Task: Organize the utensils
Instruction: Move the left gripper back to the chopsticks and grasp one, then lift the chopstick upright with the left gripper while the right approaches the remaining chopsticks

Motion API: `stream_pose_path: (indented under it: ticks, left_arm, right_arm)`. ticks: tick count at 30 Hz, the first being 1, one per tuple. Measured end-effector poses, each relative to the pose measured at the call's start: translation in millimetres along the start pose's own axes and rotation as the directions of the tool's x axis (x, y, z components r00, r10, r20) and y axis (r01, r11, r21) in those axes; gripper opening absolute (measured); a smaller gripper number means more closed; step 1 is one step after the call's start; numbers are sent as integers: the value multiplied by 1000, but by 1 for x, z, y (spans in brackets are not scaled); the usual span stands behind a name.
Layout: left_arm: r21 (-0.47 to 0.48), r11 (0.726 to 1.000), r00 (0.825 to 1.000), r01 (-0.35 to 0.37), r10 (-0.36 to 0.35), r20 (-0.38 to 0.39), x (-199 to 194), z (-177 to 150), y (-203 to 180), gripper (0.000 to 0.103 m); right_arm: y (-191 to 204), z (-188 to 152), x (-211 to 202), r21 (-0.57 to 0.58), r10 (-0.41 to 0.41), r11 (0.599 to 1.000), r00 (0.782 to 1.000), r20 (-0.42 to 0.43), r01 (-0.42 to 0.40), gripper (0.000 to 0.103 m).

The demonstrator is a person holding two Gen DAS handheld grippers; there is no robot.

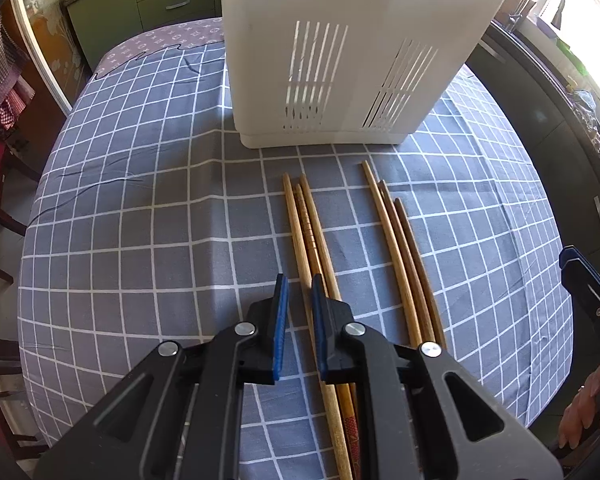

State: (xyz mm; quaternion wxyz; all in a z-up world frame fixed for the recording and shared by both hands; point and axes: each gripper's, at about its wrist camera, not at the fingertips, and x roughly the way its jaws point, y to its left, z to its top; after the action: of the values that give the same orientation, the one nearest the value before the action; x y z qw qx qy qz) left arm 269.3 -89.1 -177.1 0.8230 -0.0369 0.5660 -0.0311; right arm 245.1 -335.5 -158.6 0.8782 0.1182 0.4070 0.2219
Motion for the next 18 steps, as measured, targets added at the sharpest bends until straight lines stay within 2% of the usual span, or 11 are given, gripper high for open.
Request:
stream_pose_path:
  ticks: [12, 16, 18]
  left_arm:
    - [25, 1000, 1000, -6, 7, -15, 6, 3, -10, 12]
    - [39, 999, 1000, -17, 18, -10, 6, 2, -13, 9]
    - [31, 1000, 1000, 3, -3, -11, 6, 2, -10, 8]
  right_arm:
    - [-1, -2, 1, 4, 11, 1000, 1000, -8, -11, 31]
    - [-1, -2, 3, 6, 10, 1000, 1000, -12, -10, 33]
    - [0, -3, 5, 3, 10, 1000, 1000, -19, -10, 33]
